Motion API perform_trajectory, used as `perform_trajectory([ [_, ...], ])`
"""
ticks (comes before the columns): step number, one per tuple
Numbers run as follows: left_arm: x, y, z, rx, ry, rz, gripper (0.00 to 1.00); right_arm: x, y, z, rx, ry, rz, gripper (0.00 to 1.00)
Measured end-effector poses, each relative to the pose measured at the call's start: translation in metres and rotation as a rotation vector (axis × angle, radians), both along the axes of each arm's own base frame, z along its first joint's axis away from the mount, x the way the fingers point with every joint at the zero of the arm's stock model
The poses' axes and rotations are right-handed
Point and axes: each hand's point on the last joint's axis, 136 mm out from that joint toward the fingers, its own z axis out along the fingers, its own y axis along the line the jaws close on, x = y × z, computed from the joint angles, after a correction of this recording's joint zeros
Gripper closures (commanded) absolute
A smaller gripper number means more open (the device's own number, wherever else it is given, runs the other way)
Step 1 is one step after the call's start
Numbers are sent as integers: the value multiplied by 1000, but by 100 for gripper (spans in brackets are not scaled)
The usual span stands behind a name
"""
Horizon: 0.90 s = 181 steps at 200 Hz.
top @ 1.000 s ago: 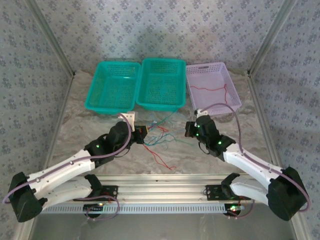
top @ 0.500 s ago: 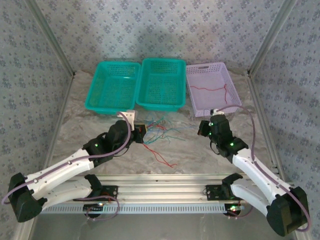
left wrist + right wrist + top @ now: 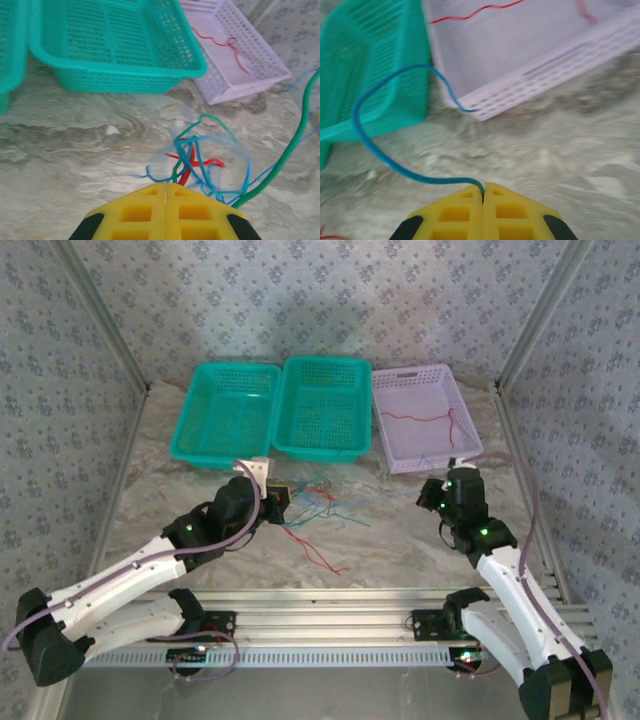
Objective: Untangle the cables
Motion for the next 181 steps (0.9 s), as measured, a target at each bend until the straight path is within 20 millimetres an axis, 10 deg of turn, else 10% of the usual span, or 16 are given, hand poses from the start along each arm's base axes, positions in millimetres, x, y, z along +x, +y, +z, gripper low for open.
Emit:
perform_trajectory([
  [84, 4, 8, -2, 14, 3, 35, 100, -1, 6, -1, 14, 8, 24, 100],
  [181, 7, 33, 5, 108, -19, 97, 100, -20, -68, 37, -67, -29, -262, 100],
])
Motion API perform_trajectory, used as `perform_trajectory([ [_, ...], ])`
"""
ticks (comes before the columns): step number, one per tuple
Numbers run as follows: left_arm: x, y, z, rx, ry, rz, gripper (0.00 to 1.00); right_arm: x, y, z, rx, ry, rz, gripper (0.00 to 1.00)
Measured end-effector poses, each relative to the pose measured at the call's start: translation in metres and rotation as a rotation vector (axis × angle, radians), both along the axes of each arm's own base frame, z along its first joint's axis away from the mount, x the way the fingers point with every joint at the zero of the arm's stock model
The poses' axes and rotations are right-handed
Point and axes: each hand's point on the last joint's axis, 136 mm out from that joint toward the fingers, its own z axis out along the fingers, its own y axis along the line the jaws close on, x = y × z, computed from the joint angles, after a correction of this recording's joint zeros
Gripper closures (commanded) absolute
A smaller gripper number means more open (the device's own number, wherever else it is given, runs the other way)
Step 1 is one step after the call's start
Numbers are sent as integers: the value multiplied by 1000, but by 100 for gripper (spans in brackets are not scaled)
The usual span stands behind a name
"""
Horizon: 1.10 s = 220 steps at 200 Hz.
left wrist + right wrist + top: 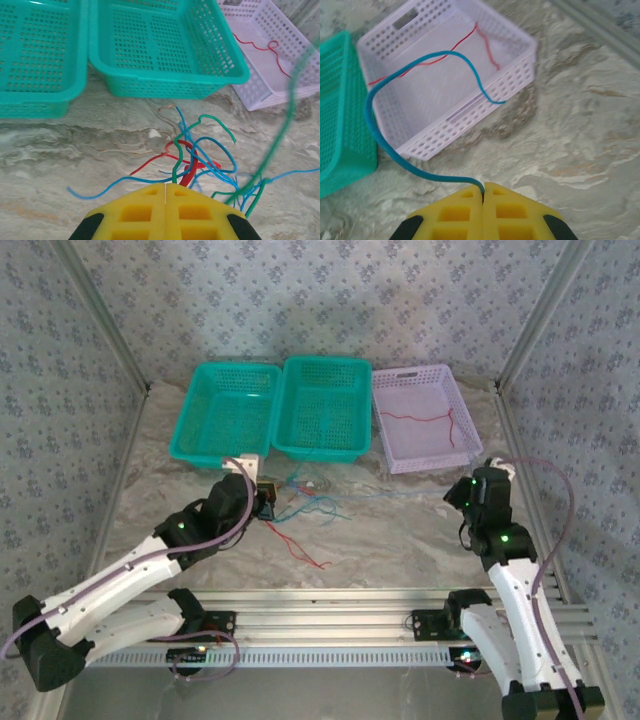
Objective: Untangle the cables
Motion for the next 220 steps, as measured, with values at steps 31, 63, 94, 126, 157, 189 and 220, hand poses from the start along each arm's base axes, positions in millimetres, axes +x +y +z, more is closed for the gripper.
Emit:
perform_trajectory([
  [31, 0, 26, 7, 35, -16, 59, 100, -6, -19, 6, 10, -6, -74, 100],
  [63, -2, 40, 5, 74, -13, 84, 100, -6, -23, 9, 37, -14, -84, 100],
  [94, -3, 47, 0, 113, -1, 92, 100, -2, -16, 16, 62, -31, -51, 100],
  [126, 0, 49, -1, 122, -3, 102, 100, 7, -3, 37, 69, -65, 2, 100],
  [157, 5, 46, -6, 134, 6, 110, 100, 20, 17, 78, 60, -143, 70, 100],
  [189, 13, 42, -11, 154, 8, 112, 100, 38, 40, 124, 37, -220, 129, 100],
  [220, 16, 44, -13, 170, 7, 119, 100, 51, 55, 183, 7, -313, 164, 100],
])
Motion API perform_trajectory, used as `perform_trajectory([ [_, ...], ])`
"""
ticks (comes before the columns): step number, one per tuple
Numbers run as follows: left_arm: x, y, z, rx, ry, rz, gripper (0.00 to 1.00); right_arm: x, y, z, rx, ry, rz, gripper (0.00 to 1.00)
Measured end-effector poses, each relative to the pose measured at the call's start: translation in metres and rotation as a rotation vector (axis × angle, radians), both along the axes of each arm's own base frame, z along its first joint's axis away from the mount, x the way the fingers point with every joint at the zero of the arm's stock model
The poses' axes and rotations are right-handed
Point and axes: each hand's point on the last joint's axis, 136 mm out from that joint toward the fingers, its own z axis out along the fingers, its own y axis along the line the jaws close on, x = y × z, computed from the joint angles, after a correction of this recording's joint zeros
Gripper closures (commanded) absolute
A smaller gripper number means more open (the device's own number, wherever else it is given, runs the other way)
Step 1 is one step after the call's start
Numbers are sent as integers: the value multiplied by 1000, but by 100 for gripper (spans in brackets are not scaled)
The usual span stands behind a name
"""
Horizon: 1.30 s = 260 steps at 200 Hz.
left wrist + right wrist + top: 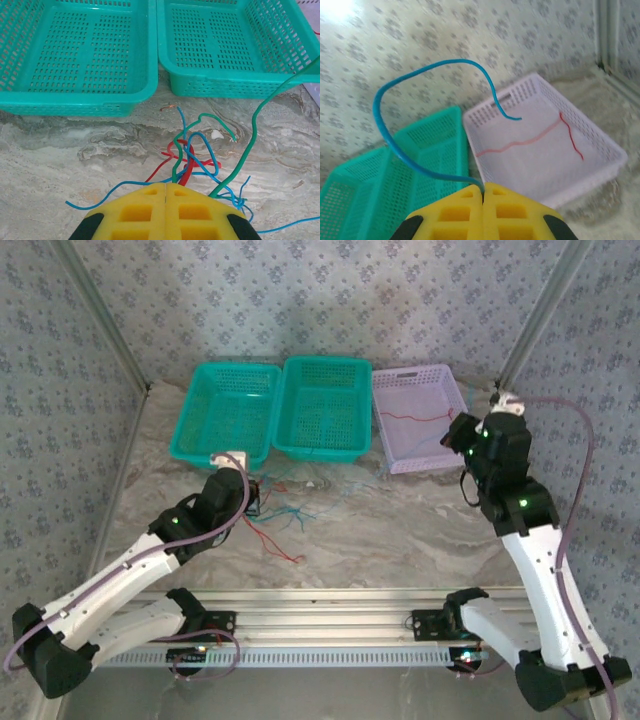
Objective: Untangle the cables
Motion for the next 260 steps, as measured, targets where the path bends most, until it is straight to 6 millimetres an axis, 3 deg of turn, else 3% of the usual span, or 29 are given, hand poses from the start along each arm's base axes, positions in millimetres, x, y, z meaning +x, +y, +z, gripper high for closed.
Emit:
perform_trajectory([
  [26, 2, 5, -5, 8, 3, 18, 100, 7, 15, 64, -14, -114, 40, 100],
  [48, 3, 7, -15, 29, 18, 29, 100, 10, 32, 103, -29, -177, 90, 100],
  [105, 6, 5, -34, 55, 55, 37, 100, 20, 81, 169, -85, -254, 242, 100],
  [183, 5, -9, -38, -41, 66, 12, 100, 75, 153, 162, -102, -185, 489, 100],
  [218, 6, -15, -36, -79, 65, 3, 100, 98, 170, 170, -84, -214, 557, 100],
  [260, 7, -18, -38, -98, 74, -1, 100, 134, 189, 140, -39, -164, 646, 100],
])
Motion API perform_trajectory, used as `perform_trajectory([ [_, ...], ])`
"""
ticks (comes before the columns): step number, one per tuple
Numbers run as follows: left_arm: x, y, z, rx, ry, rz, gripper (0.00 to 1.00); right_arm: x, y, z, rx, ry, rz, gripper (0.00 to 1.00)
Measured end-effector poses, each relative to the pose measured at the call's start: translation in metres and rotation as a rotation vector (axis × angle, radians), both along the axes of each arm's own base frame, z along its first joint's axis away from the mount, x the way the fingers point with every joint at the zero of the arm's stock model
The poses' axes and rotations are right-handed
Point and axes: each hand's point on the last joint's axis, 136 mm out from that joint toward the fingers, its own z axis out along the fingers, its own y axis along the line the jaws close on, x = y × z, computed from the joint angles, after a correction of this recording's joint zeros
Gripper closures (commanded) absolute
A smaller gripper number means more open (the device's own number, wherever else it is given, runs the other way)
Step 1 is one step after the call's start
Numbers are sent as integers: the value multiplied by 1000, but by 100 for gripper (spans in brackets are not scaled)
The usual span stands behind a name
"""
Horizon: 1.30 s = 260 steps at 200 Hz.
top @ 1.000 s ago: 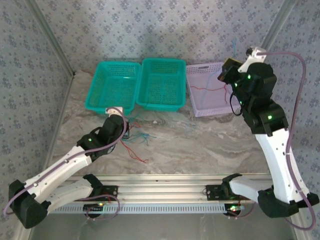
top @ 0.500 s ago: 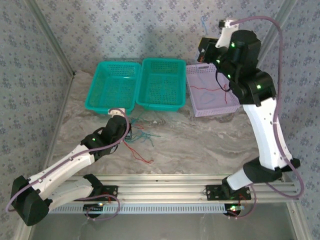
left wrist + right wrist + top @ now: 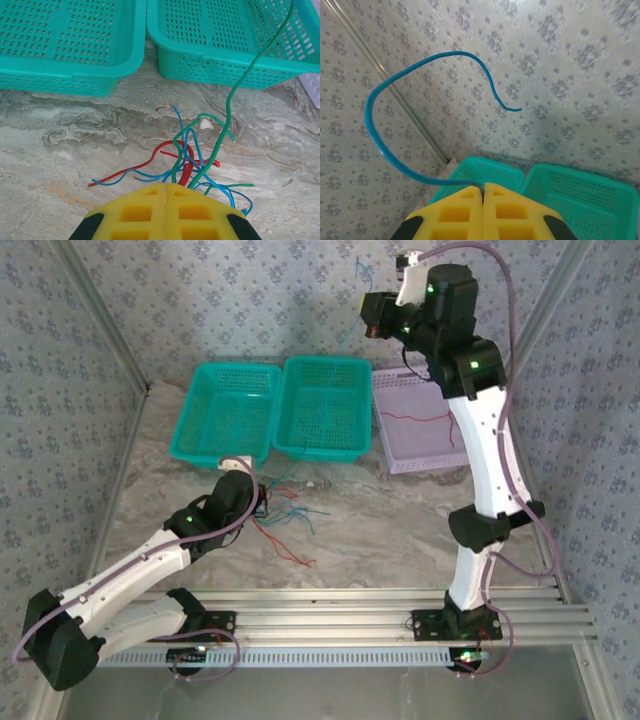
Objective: Untangle the cables
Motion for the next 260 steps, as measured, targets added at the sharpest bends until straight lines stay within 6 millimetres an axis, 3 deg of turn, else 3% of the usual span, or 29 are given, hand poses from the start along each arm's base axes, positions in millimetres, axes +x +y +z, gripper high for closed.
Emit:
perform_trajectory([
  [14, 0, -2, 0, -7, 0, -3, 100, 21, 9, -21, 14, 42, 37, 100],
  [49, -1, -8, 2, -23, -6, -15, 100, 81, 30, -100, 3, 178, 76, 100],
  [84, -1, -13, -2, -22, 6, -25, 100, 113, 35, -158, 7, 288, 91, 100],
  [134, -1, -21, -12, -5, 27, -42, 100, 119, 33, -171, 12, 312, 100, 100],
  [188, -4, -27, -16, 4, 37, -62, 100, 109, 62, -195, -41, 339, 155, 100],
  [218, -5, -29, -16, 4, 37, -69, 100, 112, 70, -220, -63, 381, 161, 100],
  [260, -5, -30, -16, 5, 37, -71, 100, 120, 76, -277, -108, 488, 146, 100],
])
